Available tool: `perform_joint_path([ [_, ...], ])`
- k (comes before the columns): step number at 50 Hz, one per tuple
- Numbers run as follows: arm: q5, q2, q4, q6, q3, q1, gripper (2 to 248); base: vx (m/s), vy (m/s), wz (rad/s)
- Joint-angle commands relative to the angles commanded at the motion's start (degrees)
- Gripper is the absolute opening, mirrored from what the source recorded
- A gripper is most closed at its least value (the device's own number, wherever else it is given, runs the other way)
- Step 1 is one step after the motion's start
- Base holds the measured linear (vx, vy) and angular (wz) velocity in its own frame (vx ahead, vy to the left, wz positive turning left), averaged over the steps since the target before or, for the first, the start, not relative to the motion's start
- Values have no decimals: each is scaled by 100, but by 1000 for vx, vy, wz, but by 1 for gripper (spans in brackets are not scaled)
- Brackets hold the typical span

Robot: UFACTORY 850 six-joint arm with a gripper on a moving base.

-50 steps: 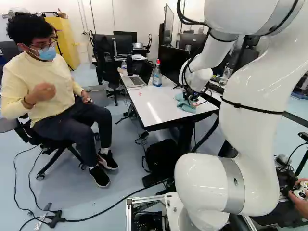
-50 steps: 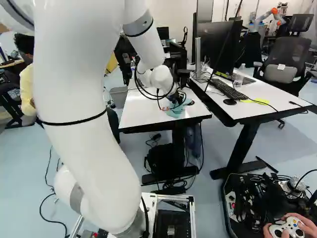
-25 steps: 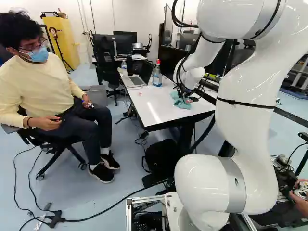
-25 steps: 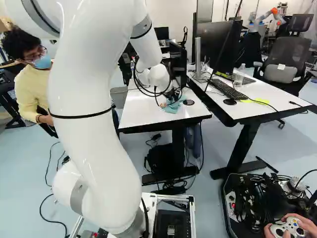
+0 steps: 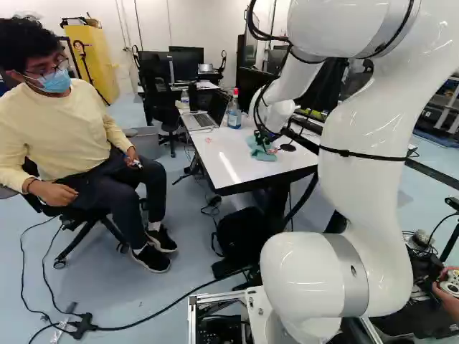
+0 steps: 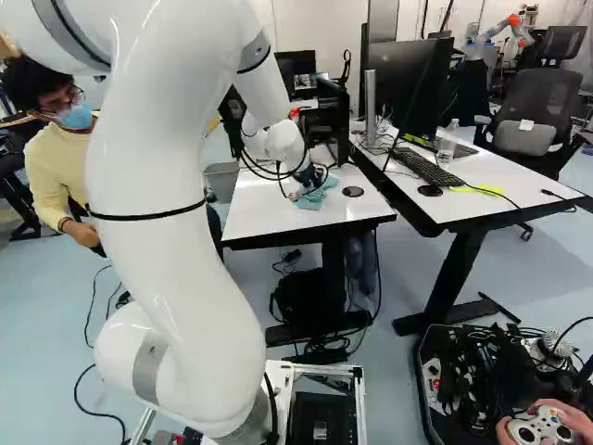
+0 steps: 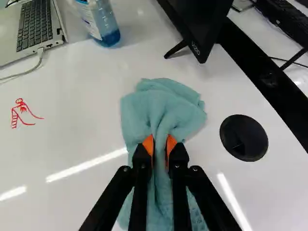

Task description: Clean the table with the green towel

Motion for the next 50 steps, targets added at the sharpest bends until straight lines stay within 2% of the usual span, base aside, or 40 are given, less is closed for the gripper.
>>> perform_joint_path([
  [8,0,177,0,0,214,59,51,0,0,0],
  [17,0,381,0,0,457,0,51,0,0,0],
  [32,0,581,0,0,690,-255,51,0,0,0],
  [50,0,545,0,0,649,-598,51,0,0,0],
])
